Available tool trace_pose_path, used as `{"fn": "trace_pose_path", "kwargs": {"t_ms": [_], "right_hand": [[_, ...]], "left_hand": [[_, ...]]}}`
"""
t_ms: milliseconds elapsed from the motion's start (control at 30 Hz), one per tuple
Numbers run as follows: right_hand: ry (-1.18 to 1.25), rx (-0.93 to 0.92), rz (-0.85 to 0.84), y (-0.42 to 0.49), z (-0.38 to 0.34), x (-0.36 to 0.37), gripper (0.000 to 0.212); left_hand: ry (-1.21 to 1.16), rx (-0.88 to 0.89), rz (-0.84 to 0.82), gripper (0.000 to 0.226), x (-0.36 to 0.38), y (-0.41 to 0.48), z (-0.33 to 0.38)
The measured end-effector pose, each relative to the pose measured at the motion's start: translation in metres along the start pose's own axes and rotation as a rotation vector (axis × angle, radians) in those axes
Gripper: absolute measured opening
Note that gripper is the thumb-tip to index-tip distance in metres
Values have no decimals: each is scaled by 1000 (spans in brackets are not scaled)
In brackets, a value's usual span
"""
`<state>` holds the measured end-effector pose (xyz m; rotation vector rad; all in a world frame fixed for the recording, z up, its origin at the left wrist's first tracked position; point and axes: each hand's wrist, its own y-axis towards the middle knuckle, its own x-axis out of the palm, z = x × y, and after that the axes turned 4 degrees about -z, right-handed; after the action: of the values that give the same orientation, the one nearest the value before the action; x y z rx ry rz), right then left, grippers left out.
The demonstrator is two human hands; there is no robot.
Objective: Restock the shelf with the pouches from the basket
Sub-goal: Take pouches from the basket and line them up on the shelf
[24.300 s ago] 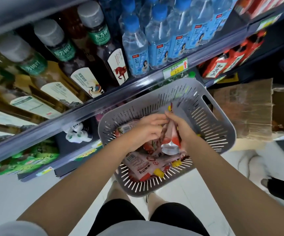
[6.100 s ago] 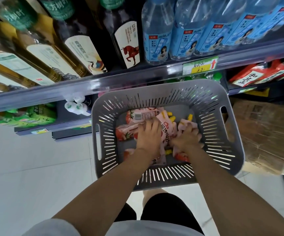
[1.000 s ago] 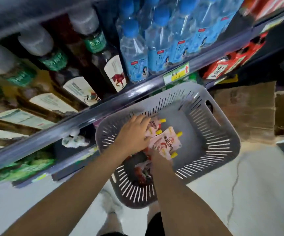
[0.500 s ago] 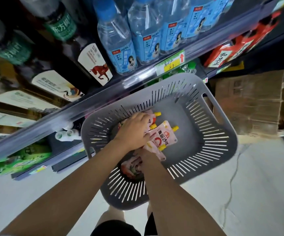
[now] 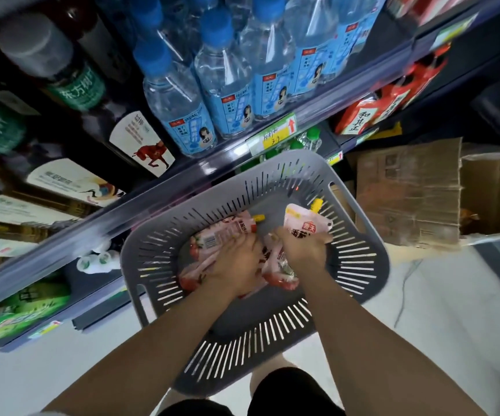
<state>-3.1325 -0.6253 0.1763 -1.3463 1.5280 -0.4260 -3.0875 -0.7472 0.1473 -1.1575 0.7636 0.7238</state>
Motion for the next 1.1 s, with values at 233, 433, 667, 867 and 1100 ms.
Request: {"fn": "trace_pose_path", "kwargs": {"t_ms": [233, 433, 667, 867, 1100], "right_hand": [[-187, -99, -107, 19, -6, -17, 89], [-248, -76, -131, 27, -3, -22, 105], [-150, -61, -245, 31, -2, -25, 58], [8, -47, -209, 22, 1, -31, 52], [59, -166, -88, -14, 1, -44, 80]], "left_hand": [[325, -91, -226, 111, 39, 25, 32], [205, 115, -300, 109, 49, 27, 17], [92, 145, -274, 104, 50, 28, 16], [60, 180, -242, 100, 52, 16, 21], [0, 83, -150, 120, 26, -7, 27]]}}
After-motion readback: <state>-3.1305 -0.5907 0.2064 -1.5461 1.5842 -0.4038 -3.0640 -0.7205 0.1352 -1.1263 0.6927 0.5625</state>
